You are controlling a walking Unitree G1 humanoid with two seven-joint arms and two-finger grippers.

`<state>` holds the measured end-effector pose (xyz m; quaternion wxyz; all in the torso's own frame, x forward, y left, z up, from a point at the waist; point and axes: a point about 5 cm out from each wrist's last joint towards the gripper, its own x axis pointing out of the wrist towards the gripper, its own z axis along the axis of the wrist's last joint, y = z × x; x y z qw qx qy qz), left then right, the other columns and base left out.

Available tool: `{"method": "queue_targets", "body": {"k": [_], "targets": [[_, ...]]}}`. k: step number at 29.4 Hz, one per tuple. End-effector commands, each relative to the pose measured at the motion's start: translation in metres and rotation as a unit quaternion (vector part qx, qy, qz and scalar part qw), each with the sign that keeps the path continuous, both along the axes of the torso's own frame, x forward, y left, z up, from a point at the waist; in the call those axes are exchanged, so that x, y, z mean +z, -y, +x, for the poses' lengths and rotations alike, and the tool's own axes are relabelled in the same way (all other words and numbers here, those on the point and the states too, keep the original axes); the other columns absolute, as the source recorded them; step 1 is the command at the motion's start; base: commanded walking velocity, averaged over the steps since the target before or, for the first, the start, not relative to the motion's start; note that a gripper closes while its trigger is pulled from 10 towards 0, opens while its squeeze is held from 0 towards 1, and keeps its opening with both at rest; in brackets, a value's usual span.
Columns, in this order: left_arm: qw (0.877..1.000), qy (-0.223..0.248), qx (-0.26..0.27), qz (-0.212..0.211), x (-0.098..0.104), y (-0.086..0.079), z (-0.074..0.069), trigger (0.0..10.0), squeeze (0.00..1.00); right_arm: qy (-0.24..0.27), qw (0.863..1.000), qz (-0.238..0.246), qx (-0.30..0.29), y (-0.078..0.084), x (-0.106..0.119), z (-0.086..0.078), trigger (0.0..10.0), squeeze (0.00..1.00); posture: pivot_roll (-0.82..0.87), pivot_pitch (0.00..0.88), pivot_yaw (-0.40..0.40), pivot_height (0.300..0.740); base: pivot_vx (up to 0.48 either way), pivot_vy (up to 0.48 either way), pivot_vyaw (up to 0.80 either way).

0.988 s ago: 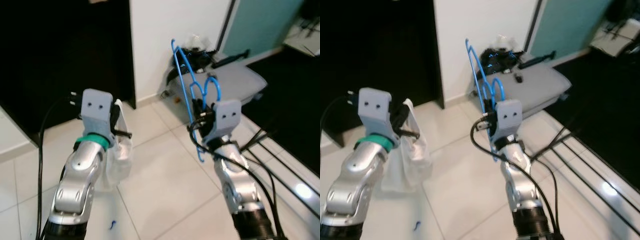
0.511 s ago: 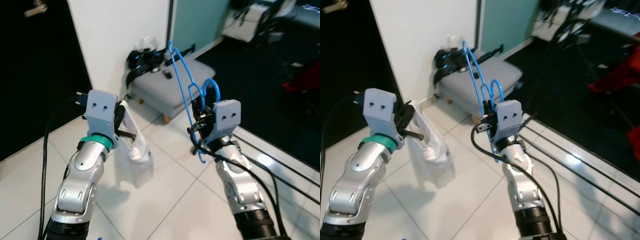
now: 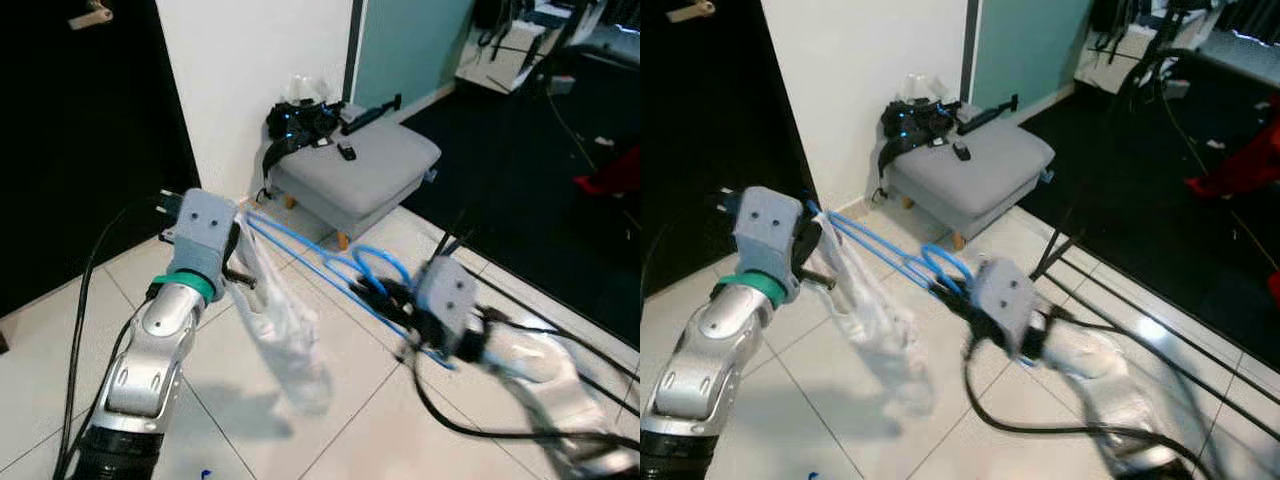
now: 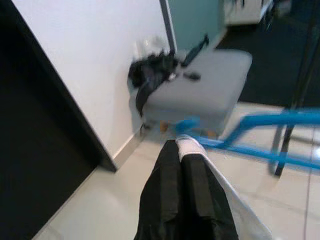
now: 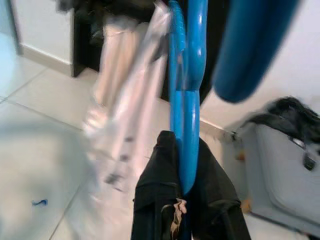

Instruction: Hang hanger

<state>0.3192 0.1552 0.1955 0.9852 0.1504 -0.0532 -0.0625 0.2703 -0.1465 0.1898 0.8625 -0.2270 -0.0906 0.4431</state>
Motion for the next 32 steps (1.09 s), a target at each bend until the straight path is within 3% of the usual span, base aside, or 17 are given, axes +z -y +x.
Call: {"method": "queue_targets", "body": {"k": [1,5,8,11,16,24,29,32], "targets": [[0.999,0.000,0.000,0.034,-0.008,-0.001,0.004,10.0,0.00,-0.007,1.000,-0.014,0.012,0.006,0.003,-0.007,10.0,0.00,-0.07,0.093,0.051,0.740,0.000,0.000,0.00],[0.998,-0.023,0.023,0.050,-0.023,-0.010,0.013,10.0,0.00,-0.035,0.999,-0.023,0.015,0.013,-0.002,-0.017,10.0,0.00,-0.09,0.102,0.056,0.740,0.000,0.000,0.00],[0.998,-0.024,0.028,0.055,-0.023,-0.014,0.014,10.0,0.00,-0.050,0.998,-0.022,0.020,0.013,-0.005,-0.021,10.0,0.00,-0.09,0.104,0.061,0.740,0.000,0.000,0.00],[0.997,-0.020,0.030,0.073,-0.021,-0.024,0.013,10.0,0.00,-0.104,0.994,0.011,0.044,0.010,-0.011,-0.032,10.0,0.00,-0.09,0.106,0.066,0.740,0.000,0.000,0.00],[0.997,-0.015,0.028,0.075,-0.018,-0.028,0.011,10.0,0.00,-0.126,0.990,0.027,0.059,0.007,-0.014,-0.035,10.0,0.00,-0.08,0.105,0.064,0.740,0.000,0.000,0.00],[0.997,0.015,0.018,0.077,-0.006,-0.027,0.004,10.0,0.00,-0.112,0.993,0.011,0.047,-0.002,-0.023,-0.022,10.0,0.00,-0.05,0.097,0.053,0.740,0.000,0.000,0.00],[0.996,0.038,0.000,0.075,0.006,-0.021,0.001,10.0,0.00,-0.096,0.995,0.016,0.036,-0.006,-0.018,-0.014,10.0,0.00,-0.04,0.095,0.052,0.740,0.000,0.000,0.00],[0.996,0.034,-0.002,0.079,0.002,-0.020,0.000,10.0,0.00,-0.089,0.995,0.021,0.034,-0.005,-0.012,-0.012,10.0,0.00,-0.04,0.095,0.051,0.740,0.000,0.000,0.00]]}}
